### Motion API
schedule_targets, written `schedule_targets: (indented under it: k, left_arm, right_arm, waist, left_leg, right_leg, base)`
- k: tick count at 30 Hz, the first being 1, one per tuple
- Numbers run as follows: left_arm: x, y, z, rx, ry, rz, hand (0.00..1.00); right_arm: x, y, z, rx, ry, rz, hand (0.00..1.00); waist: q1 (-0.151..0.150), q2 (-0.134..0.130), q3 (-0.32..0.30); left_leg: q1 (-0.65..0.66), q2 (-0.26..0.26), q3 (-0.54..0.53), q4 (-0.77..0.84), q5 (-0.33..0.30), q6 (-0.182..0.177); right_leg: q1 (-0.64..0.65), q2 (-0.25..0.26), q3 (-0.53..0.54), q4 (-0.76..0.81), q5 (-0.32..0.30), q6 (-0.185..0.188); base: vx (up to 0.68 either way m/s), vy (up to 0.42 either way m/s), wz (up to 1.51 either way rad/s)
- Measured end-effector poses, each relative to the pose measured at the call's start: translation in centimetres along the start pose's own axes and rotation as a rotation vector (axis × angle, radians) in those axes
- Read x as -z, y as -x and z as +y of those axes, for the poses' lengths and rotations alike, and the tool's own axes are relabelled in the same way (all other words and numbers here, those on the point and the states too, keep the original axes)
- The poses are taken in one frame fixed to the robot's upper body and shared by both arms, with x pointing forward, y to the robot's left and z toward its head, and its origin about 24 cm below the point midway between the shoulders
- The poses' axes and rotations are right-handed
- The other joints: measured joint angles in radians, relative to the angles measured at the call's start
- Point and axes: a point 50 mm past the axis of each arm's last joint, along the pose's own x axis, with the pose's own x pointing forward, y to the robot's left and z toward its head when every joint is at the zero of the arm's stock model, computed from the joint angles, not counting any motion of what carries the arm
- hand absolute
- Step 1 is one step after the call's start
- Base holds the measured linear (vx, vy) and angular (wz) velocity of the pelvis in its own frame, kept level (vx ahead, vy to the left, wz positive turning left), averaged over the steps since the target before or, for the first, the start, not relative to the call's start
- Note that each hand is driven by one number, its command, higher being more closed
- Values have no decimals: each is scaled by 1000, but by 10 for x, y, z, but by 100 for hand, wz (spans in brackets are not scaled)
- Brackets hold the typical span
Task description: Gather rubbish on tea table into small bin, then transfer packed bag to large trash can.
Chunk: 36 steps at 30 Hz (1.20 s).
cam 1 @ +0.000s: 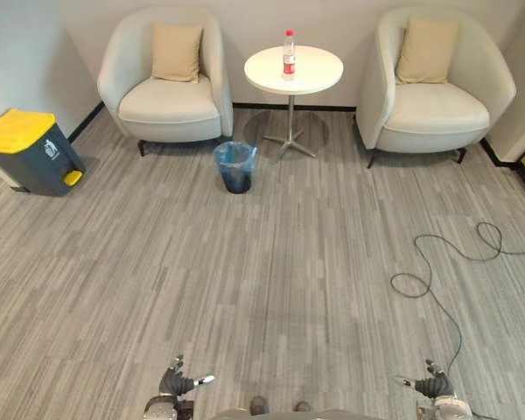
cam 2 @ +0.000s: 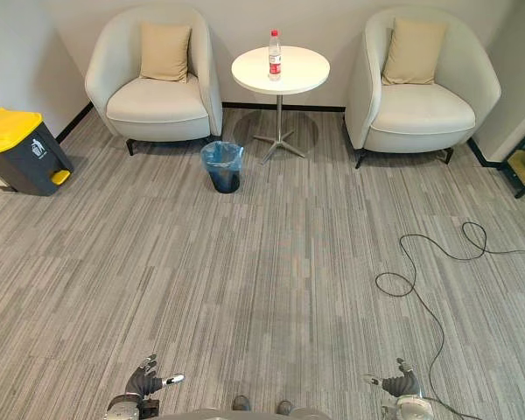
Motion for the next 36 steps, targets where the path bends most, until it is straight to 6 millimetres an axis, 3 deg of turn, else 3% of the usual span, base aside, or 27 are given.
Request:
schedule_targets:
  k: [6,12,16,19,20,21,23,24,27,30,31,32,33,34,35,36]
  left_arm:
    - [-4,0,-1,24,-24,-20,0]
    - [-10,-1,-1,26,-30,-47,0]
    - [-18,-1,-1,22,-26,-79,0]
    - [-27,-2,0,12,-20,-118,0]
    - [-30,-2,0,9,-18,-131,0]
    - [-37,-2,0,4,-15,-158,0]
    - [-44,-2,1,-5,6,-188,0]
    - [-47,-2,4,-11,1,-199,0]
    - [-49,-3,4,-15,4,-203,0]
    - [-59,-5,4,-26,33,-227,0]
    - [-69,-8,3,-24,39,-252,0]
    - [-73,-9,3,-27,38,-266,0]
    - [-76,-9,3,-27,39,-271,0]
    - [-75,-9,1,-28,38,-270,0]
    - [-76,-9,-2,-24,42,-271,0]
    - [-76,-9,-4,-21,45,-269,0]
  right_arm:
    - [-13,1,7,-49,120,-84,0]
    - [-18,1,8,-50,125,-111,0]
    - [-24,-1,9,-42,118,-125,0]
    - [-35,-4,10,-34,90,-152,0]
    - [-38,-5,10,-32,70,-157,0]
    - [-40,-6,11,-30,52,-159,0]
    - [-42,-6,17,-39,2,-152,0]
    - [-40,-5,23,-53,-21,-141,0]
    - [-37,-4,27,-62,-52,-118,0]
    - [-48,-7,28,-63,-81,-145,0]
    - [-51,-7,28,-63,-84,-154,0]
    - [-51,-7,28,-67,-80,-154,0]
    - [-51,-7,28,-66,-79,-155,0]
    - [-48,-6,27,-63,-80,-149,0]
    - [-54,-7,28,-63,-86,-168,0]
    - [-56,-6,29,-64,-89,-179,0]
  waist:
    - [0,0,2]
    - [-1,1,3]
    - [0,2,3]
    - [3,9,3]
    - [3,15,5]
    - [3,21,9]
    - [4,26,13]
    - [0,20,27]
    - [-2,18,52]
    - [-34,57,87]
    - [-42,65,100]
    - [-51,51,102]
    - [-56,45,104]
    - [-65,38,99]
    - [-67,40,99]
    - [-63,39,99]
  left_leg:
    - [-1,1,-1,0,-9,-12]
    - [-4,4,5,3,-24,-11]
    - [-33,10,23,37,-54,-2]
    - [-87,18,44,120,-110,14]
    - [-99,19,47,140,-128,19]
    - [-114,22,57,175,-161,26]
    - [-114,20,79,212,-207,35]
    - [-94,12,80,221,-230,42]
    - [-28,0,79,222,-271,43]
    - [40,54,50,179,-286,31]
    - [62,80,25,163,-287,28]
    - [83,88,-7,152,-287,5]
    - [98,94,-28,153,-296,-12]
    - [112,116,-62,183,-314,-43]
    - [86,139,-88,268,-303,-66]
    - [67,149,-94,332,-287,-92]
  right_leg:
    - [-1,0,0,2,-10,-8]
    - [-8,3,6,9,-29,-4]
    - [-27,7,27,11,-33,-3]
    - [-68,9,67,37,-47,0]
    - [-81,9,73,71,-67,2]
    - [-131,6,79,174,-123,28]
    - [-272,-11,62,481,-203,130]
    - [-355,-35,29,670,-210,141]
    - [-448,-92,-47,812,-255,103]
    - [-550,-94,-111,632,-240,83]
    - [-583,-89,-112,493,-170,85]
    - [-593,-98,-92,346,-80,92]
    - [-599,-108,-86,330,-8,82]
    - [-607,-110,-86,395,80,29]
    - [-623,-110,-108,492,-8,-11]
    - [-616,-109,-119,520,-42,-22]
  base:
    - [5,-4,0]
    - [47,-20,-3]
    - [75,-8,-20]
    - [96,6,-37]
    - [112,23,-24]
    - [105,32,-32]
    - [95,45,-28]
    - [127,37,-9]
    - [242,25,-8]
    - [444,-56,36]
    - [487,-154,65]
    - [519,-183,77]
    - [579,-254,84]
    - [602,-310,66]
    - [608,-333,52]
    - [622,-342,32]
